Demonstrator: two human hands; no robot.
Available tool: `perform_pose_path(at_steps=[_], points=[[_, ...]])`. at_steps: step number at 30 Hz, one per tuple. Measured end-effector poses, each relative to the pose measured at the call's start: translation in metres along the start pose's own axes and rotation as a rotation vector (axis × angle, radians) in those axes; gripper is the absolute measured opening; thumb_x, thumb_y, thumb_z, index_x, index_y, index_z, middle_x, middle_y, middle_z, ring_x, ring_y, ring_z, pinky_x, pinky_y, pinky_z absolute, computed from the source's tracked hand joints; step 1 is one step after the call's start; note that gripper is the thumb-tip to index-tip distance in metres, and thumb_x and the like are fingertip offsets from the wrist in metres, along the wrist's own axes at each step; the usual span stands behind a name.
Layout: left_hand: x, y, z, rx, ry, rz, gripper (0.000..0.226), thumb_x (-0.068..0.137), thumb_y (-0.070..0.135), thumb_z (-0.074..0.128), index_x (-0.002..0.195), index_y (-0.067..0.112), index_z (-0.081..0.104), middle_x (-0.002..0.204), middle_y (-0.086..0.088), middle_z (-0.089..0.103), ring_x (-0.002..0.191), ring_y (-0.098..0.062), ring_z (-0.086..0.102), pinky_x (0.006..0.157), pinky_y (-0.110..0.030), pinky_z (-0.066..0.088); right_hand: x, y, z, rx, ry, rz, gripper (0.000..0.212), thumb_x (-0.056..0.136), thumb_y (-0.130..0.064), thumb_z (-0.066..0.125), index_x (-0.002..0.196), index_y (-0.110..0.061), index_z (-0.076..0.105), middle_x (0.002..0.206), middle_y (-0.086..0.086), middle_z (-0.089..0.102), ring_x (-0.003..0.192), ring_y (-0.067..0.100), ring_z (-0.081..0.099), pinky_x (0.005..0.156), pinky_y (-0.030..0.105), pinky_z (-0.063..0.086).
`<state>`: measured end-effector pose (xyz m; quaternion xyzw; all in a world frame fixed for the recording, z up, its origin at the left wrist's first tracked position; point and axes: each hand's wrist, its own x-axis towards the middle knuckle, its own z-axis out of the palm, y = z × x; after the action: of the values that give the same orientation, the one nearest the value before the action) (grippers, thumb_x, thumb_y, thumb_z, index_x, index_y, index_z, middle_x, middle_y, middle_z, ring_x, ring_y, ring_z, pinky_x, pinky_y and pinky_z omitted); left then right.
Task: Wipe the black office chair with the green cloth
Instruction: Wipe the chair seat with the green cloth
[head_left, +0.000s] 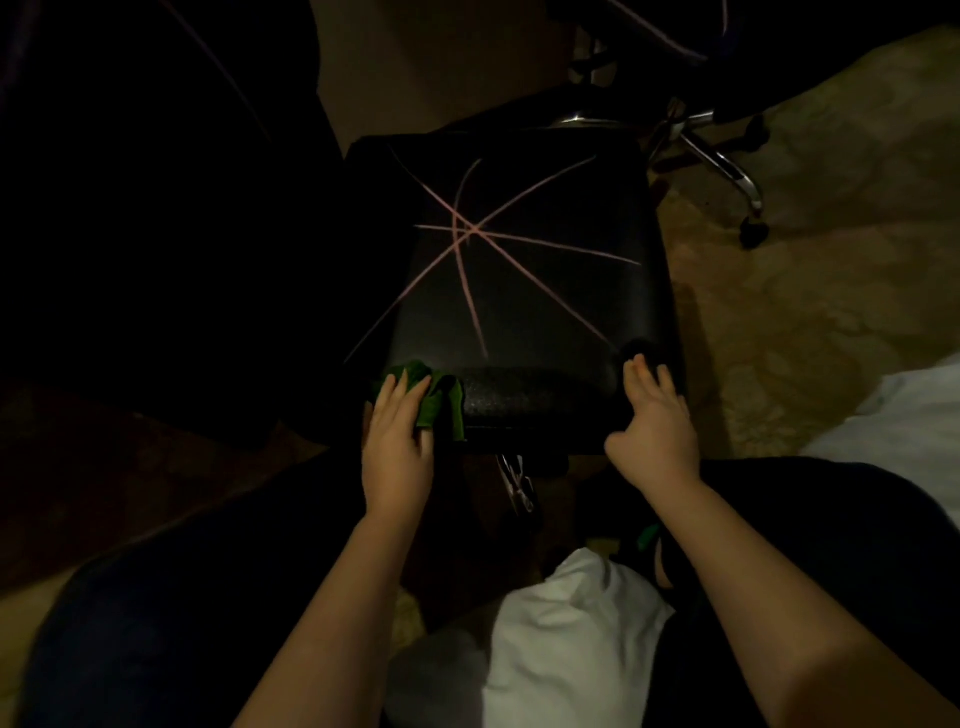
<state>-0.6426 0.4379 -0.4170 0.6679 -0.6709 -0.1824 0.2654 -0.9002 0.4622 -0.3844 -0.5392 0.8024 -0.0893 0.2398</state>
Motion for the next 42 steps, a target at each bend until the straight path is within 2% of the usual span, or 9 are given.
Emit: perform_pose_path(at_steps=[7,16,21,23,27,30,34,39,42], points=[[0.001,0.028,0.018,0.004,0.059,-0.053,0.056,0.086,-0.003,0.058,0.137,0.019,0.054,0.148,-0.003,0.046,0.145,-0.017,0.027,0.120,-0.033,0.002,-0.001,-0.001,-0.001,0.002,-0.012,0.011,0.092,0.079,-0.009,0.065,0.155,-0.016,0.014,0.162,-0.005,0.007,0.149,0.018,-0.001,0.122,0.041,0.010],[-0.011,0.107,0.064,-0.075,-0.122,0.122,0.063,0.084,-0.004,0.058,0.141,0.021,0.050,0.154,-0.004,0.037,0.147,-0.018,0.023,0.117,-0.029,-0.002,-0.002,0.003,-0.004,0.046,-0.034,0.000,0.092,0.078,-0.009,0.064,0.155,-0.018,0.015,0.162,-0.009,0.007,0.149,0.015,-0.001,0.121,0.040,0.015],[-0.013,0.131,0.081,-0.070,-0.234,0.207,0.072,0.085,-0.004,0.055,0.149,0.024,0.036,0.158,-0.004,0.030,0.149,-0.016,0.016,0.115,-0.024,-0.008,0.000,0.008,-0.005,0.115,-0.022,-0.022,0.085,0.081,-0.009,0.061,0.154,-0.018,0.017,0.162,-0.009,0.010,0.149,0.013,0.000,0.121,0.040,0.017],[-0.010,0.133,0.081,-0.124,-0.254,0.186,0.082,0.084,-0.005,0.057,0.153,0.028,0.025,0.157,-0.006,0.033,0.147,-0.017,0.020,0.116,-0.023,0.000,0.000,0.008,-0.007,0.182,0.002,-0.024,0.084,0.082,-0.008,0.061,0.154,-0.021,0.019,0.161,-0.008,0.015,0.149,0.013,0.004,0.120,0.038,0.018],[-0.004,0.128,0.063,-0.398,-0.362,0.092,0.102,0.084,0.004,0.064,0.152,0.042,-0.001,0.155,0.005,0.035,0.139,-0.012,0.037,0.110,-0.029,0.037,-0.003,-0.001,-0.012,0.358,0.166,-0.070,0.075,0.086,-0.004,0.057,0.151,-0.029,0.027,0.158,-0.008,0.025,0.144,0.014,0.025,0.115,0.033,0.029],[-0.001,0.121,0.043,-0.536,-0.390,0.126,0.098,0.083,0.007,0.065,0.153,0.040,0.006,0.158,0.010,0.026,0.144,-0.006,0.027,0.113,-0.029,0.033,-0.007,-0.014,-0.012,0.378,0.266,-0.260,0.058,0.092,-0.010,0.049,0.147,-0.024,0.037,0.155,-0.006,0.031,0.141,0.011,0.031,0.111,0.029,0.032],[0.007,0.090,0.017,-0.364,-0.298,0.180,0.076,0.083,0.005,0.060,0.151,0.023,0.032,0.156,0.011,0.025,0.146,-0.004,0.019,0.120,-0.034,0.023,-0.003,-0.030,0.002,0.210,0.142,-0.382,0.051,0.100,-0.029,0.043,0.149,-0.023,0.033,0.159,-0.005,0.024,0.146,0.012,0.018,0.115,0.033,0.023],[0.006,0.033,-0.010,0.016,-0.185,0.091,0.067,0.090,0.007,0.060,0.150,0.015,0.034,0.159,-0.001,0.026,0.144,-0.005,0.012,0.120,-0.030,0.013,0.002,-0.049,0.032,-0.018,0.108,-0.425,0.056,0.100,-0.034,0.041,0.152,-0.019,0.025,0.159,-0.003,0.022,0.148,0.014,0.012,0.120,0.030,0.001],[0.002,0.012,-0.015,0.104,-0.175,0.036,0.065,0.093,0.013,0.060,0.151,0.016,0.033,0.160,0.000,0.024,0.148,-0.010,0.012,0.122,-0.033,0.011,0.005,-0.061,0.039,-0.031,0.103,-0.460,0.057,0.100,-0.033,0.042,0.152,-0.020,0.025,0.159,-0.003,0.023,0.148,0.015,0.014,0.118,0.028,-0.001]])
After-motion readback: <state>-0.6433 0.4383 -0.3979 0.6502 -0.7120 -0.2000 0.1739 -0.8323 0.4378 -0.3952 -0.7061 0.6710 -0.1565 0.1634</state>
